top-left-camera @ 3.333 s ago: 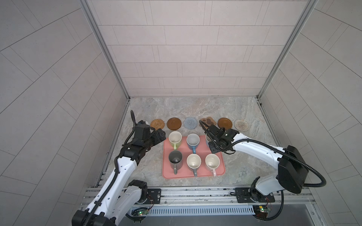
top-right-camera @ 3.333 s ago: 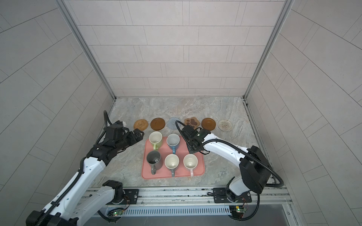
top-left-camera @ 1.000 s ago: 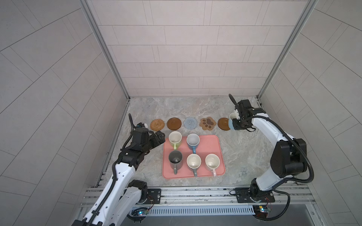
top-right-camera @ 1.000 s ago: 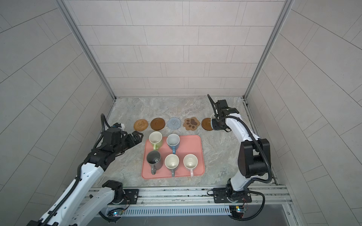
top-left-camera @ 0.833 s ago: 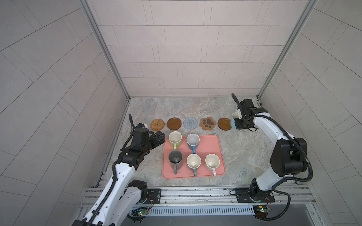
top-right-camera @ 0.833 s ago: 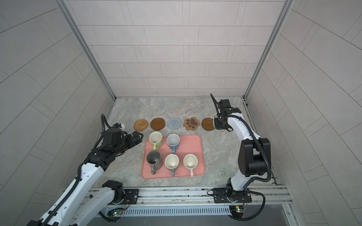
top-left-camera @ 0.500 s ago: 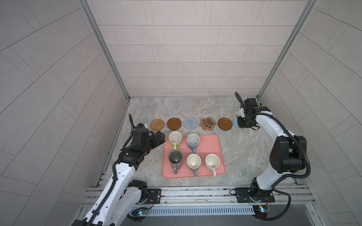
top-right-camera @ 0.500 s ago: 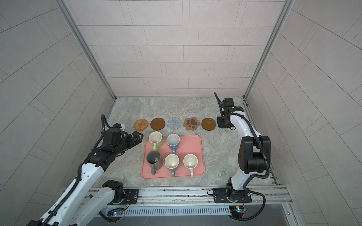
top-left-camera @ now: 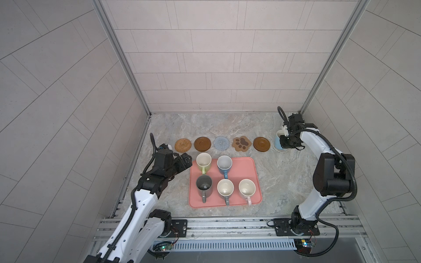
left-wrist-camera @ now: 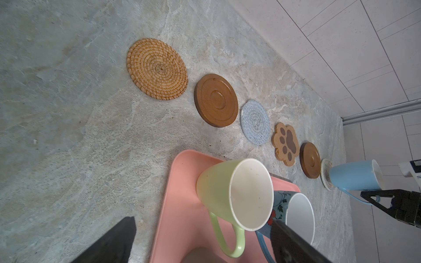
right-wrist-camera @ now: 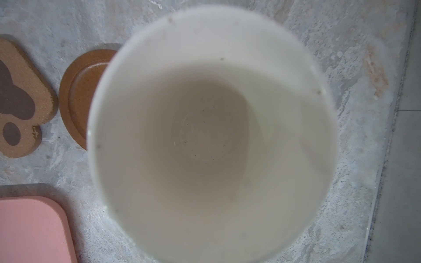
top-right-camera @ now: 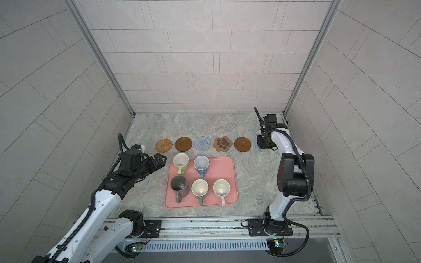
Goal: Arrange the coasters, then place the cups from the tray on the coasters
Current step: 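Lower the held mug onto the multicolour knit coaster with right gripper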
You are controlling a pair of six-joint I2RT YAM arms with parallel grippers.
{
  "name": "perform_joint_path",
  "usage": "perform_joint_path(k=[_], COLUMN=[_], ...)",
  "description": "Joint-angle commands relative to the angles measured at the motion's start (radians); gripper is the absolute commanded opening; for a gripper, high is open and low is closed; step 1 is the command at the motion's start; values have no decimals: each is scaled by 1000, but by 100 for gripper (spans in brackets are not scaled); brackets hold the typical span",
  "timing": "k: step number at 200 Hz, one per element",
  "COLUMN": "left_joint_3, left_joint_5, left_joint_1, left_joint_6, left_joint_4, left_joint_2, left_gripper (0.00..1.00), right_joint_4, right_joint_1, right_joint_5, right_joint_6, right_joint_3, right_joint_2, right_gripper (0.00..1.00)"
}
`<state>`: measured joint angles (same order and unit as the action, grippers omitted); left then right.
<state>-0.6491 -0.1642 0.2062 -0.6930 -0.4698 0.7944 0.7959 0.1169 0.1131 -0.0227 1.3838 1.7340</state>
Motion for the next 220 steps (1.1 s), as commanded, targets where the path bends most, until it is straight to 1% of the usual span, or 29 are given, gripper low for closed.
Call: perform_joint_path(k=[1, 91, 220], left_joint_3=[6, 5, 3], left_joint_5=[7, 6, 5], left_joint_1=[6, 6, 6], left_joint_6=[-17, -19, -11], left_joint_4=[0, 13, 14], left_joint_2=[-12, -2, 1], left_gripper=[100, 100, 100], right_joint_4=[-32, -42, -52], right_joint_1=[10, 33, 52], right_joint_5=[7, -18, 0], right_joint_6=[29, 51, 67], right_joint_3=[42, 67, 53], right_joint_2=[3, 39, 64], right_gripper=[4, 4, 4])
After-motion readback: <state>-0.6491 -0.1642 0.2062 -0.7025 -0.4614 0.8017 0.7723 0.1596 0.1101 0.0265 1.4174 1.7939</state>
